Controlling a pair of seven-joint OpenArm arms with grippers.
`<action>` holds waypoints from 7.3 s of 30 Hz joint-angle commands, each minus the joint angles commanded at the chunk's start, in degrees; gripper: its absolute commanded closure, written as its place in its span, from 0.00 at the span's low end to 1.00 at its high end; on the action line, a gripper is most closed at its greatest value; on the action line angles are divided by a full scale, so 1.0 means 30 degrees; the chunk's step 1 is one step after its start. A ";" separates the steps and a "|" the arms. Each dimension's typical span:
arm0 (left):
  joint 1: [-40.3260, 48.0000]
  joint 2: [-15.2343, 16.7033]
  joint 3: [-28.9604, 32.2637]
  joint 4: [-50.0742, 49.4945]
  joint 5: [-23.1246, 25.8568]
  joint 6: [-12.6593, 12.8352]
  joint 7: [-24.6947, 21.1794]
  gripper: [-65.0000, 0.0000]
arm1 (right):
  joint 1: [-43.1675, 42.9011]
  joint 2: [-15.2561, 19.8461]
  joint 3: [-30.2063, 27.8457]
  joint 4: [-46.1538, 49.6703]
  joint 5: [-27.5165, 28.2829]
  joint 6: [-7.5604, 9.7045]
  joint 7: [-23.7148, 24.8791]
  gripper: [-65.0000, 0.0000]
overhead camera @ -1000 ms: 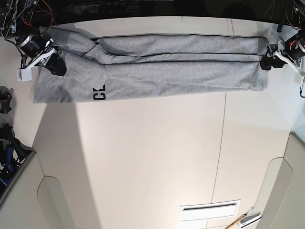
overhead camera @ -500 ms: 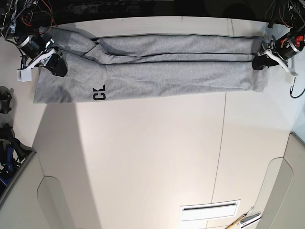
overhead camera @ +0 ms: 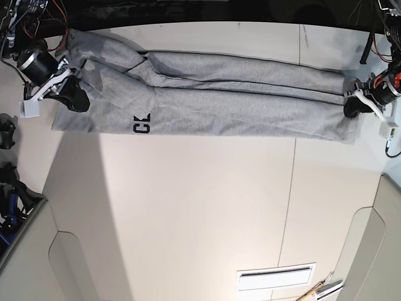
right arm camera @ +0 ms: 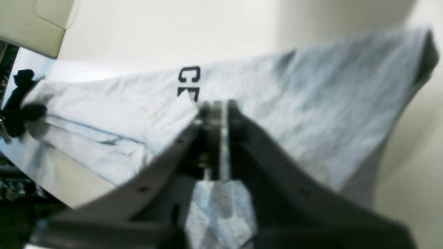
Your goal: Fold the T-shirt properly
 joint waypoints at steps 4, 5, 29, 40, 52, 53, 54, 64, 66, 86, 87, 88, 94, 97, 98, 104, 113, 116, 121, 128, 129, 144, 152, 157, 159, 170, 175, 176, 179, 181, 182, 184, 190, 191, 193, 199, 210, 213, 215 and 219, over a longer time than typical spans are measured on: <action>-0.0758 -0.0903 0.0000 0.0015 0.0976 0.0882 0.0022 1.00 | 0.0000 0.0000 0.0087 0.1180 -0.0051 0.0000 -0.0066 0.57; -0.0765 -0.1188 0.0000 0.0044 0.0984 0.0925 0.0051 1.00 | 0.0000 0.0000 0.0197 0.1421 -0.0138 0.0000 -0.0058 0.57; 0.0641 0.4554 0.6113 0.8735 0.3934 0.0707 0.0372 0.94 | 0.0007 -0.0036 0.0838 0.1610 -0.0583 0.0000 0.0073 0.57; 0.0299 0.5289 1.0571 0.7526 0.3286 0.0707 -0.0350 0.48 | -0.0044 -0.0036 0.0838 0.0933 -0.1967 -0.0066 0.0372 0.35; 0.0299 0.5289 1.1074 0.7526 0.3257 0.0707 -0.0401 0.48 | -0.0044 -0.0036 0.0765 -0.3213 -0.1712 0.0000 0.0357 0.35; 0.0299 0.5289 1.1074 0.7526 0.3417 0.0707 -0.0488 0.48 | -0.0044 -0.0036 0.0685 -0.3395 -0.1712 0.0000 0.0313 0.35; 0.0291 0.5289 1.1074 0.7526 0.3534 0.0707 -0.0503 0.48 | -0.0051 -0.0036 0.0546 -0.3490 -0.1705 0.0000 0.0277 0.35; 0.0299 0.5289 1.1074 0.7526 0.3548 0.0707 -0.0546 0.48 | -0.0051 -0.0044 -0.1902 -0.3504 -0.1260 0.0007 -0.0066 0.35; 0.0299 0.5289 1.1074 0.7526 0.3548 0.0707 -0.0525 0.48 | -0.0051 -0.0044 -0.2368 -0.3504 -0.1260 0.0000 -0.0066 0.35; 0.0299 0.5275 0.7439 0.8153 0.3009 0.0699 -0.0306 0.48 | 0.0393 0.0058 -0.0503 -0.3373 -0.1428 0.0022 0.0568 1.00; 0.0306 0.5282 0.6929 0.8153 0.3024 0.0699 -0.0240 0.48 | 0.0532 0.0138 0.0073 -0.3366 -0.1406 0.0044 0.0576 1.00; 0.0306 0.5275 0.6521 0.8145 0.3038 0.0699 0.0073 0.48 | 0.0729 0.0262 0.0627 -0.3359 -0.1421 0.0109 0.0510 1.00; 0.0488 0.5289 0.5508 0.8131 0.3024 0.0707 0.0896 0.48 | 0.1027 0.2346 0.2339 -0.3351 -0.1421 0.0138 0.0517 1.00; 0.1042 0.5289 0.5537 0.7664 0.3024 0.0707 0.0729 0.48 | 0.1158 0.3381 0.2397 -0.3351 -0.1428 0.0138 0.0517 1.00; 0.1202 0.5297 0.5537 0.7308 0.3016 0.0707 0.0590 0.48 | 0.1304 0.3606 0.2404 -0.3351 -0.1428 0.0131 0.0503 1.00; 0.1246 0.5304 0.6681 0.4663 0.2237 0.0707 -0.0386 0.48 | 0.3016 0.3679 0.2441 -0.2783 -0.0860 0.0146 -0.0648 1.00; 0.0969 0.6426 0.8786 0.3126 0.3162 0.0707 -0.1115 0.48 | 0.3155 -0.0029 0.1217 0.5217 -0.0226 0.0000 -0.2550 1.00; 0.0984 0.7599 0.8786 0.3126 0.3337 0.0707 -0.1056 0.48 | 0.3140 -0.1275 -0.1209 0.7242 -0.1151 -0.0007 -0.2492 1.00; 0.0984 0.8000 0.8786 0.3126 0.3330 0.0707 -0.1042 0.48 | 0.3133 -0.3395 -0.6098 0.6892 -0.3308 -0.0007 -0.2127 1.00; 0.0984 0.8051 0.8786 0.3126 0.3308 0.0699 -0.1049 0.48 | 0.3140 -0.4488 -1.0018 0.5646 -0.5734 -0.0007 -0.1326 1.00; 0.0984 0.8051 0.8786 0.3126 0.3300 0.0699 -0.1049 0.48 | 0.3140 -0.4488 -1.0309 0.5289 -0.5741 0.0000 -0.1100 1.00; 0.0940 0.8036 0.6645 0.4262 0.1486 -0.0412 0.0925 0.48 | 0.3293 -0.4488 -1.4382 0.3570 -0.7657 -0.0022 0.0787 1.00; 0.1020 0.8036 0.2747 0.5326 -0.0568 -0.0412 0.2550 0.48 | 0.3359 -0.4481 -1.4666 0.3563 -0.8888 -0.0015 0.1603 1.00; 0.1668 0.7883 0.0758 0.6047 -0.1290 -0.0412 0.2710 0.48 | 0.4014 -0.4481 -1.7056 0.3322 -1.0943 -0.0015 0.1683 0.76; 0.2004 0.7621 0.0124 0.6273 -0.2004 -0.0412 0.2790 0.48 | 0.4619 -0.4481 -1.8520 0.2535 -1.2364 -0.0007 0.2157 0.62; 0.3490 0.7286 -0.2251 0.6870 -0.3177 -0.0412 0.3118 0.48 | 0.7963 -0.4568 -2.2564 0.1144 -1.3151 -0.0226 0.2448 0.61; 0.3577 0.7300 -0.2251 0.6870 -0.5792 -0.0412 0.4262 0.48 | 0.8007 -0.4976 -2.0531 0.1144 -1.3136 -0.0576 0.2426 0.61; 0.3577 0.7300 -0.2251 0.6870 -0.6018 -0.0412 0.4328 0.48 | 0.8000 -0.4962 -1.9883 0.1144 -1.3056 -0.0590 0.2353 0.61; 0.3577 0.7300 -0.2251 0.6870 -0.6411 -0.0412 0.4619 0.48 | 0.7992 -0.4947 -1.7792 0.1137 -1.2320 -0.0729 0.1428 0.61; 0.3577 0.7300 -0.2251 0.6870 -0.6419 -0.0412 0.4612 0.48 | 0.7876 -0.4940 -1.6670 0.1064 -1.1606 -0.0714 0.1137 0.61; 0.3577 0.7293 -0.2251 0.6870 -0.6419 -0.0412 0.4612 0.48 | 0.7759 -0.4889 -1.6356 0.0954 -1.1380 -0.0707 0.1144 0.61; 0.3577 0.7293 -0.2251 0.6870 -0.6411 -0.0412 0.4612 0.48 | 0.7497 -0.4750 -1.6181 0.0488 -1.1205 -0.0707 0.1399 0.61; 0.3577 0.7300 -0.2251 0.6870 -0.6411 -0.0412 0.4612 0.48 | 0.7380 -0.4889 -1.6189 -0.3803 -1.1271 -0.0707 0.5399 1.00; 0.3577 0.7300 -0.2251 0.6870 -0.6404 -0.0412 0.4612 0.48 | 0.7388 -0.5136 -1.6189 -0.4452 -1.1271 -0.0707 0.5836 1.00; 0.3577 0.7300 -0.2251 0.6870 -0.6397 -0.0412 0.4612 0.48 | 0.7504 -0.5836 -1.6276 -0.5727 -1.1271 -0.0554 0.5894 1.00; 0.3534 0.7286 -0.2251 0.6870 -0.6390 -0.0412 0.4612 0.48 | 0.9530 -0.7329 -1.8914 -0.7577 -1.0324 -0.0364 0.5938 1.00; 0.3854 0.6091 -0.2251 0.6870 -0.6433 -0.0412 0.4750 0.48 | 1.0200 -0.6878 -1.5956 -0.2346 -0.9916 -0.0372 -0.0874 1.00; 0.3840 0.6091 -0.2251 0.6870 -0.6426 -0.0412 0.4750 0.48 | 0.9158 -0.5668 -1.3879 -0.0823 -0.7526 -0.0342 -0.2244 1.00; 0.3840 0.6084 -0.2251 0.6870 -0.6397 -0.0412 0.4743 0.48 | 0.8153 -0.4481 -1.2968 -0.0044 -0.5595 -0.0233 -0.2980 1.00; 0.3847 0.6105 -0.2251 0.6870 -0.5719 -0.0412 0.4670 0.48 | 0.5603 -0.2208 -1.2036 0.1603 -0.3388 0.0168 -0.2994 1.00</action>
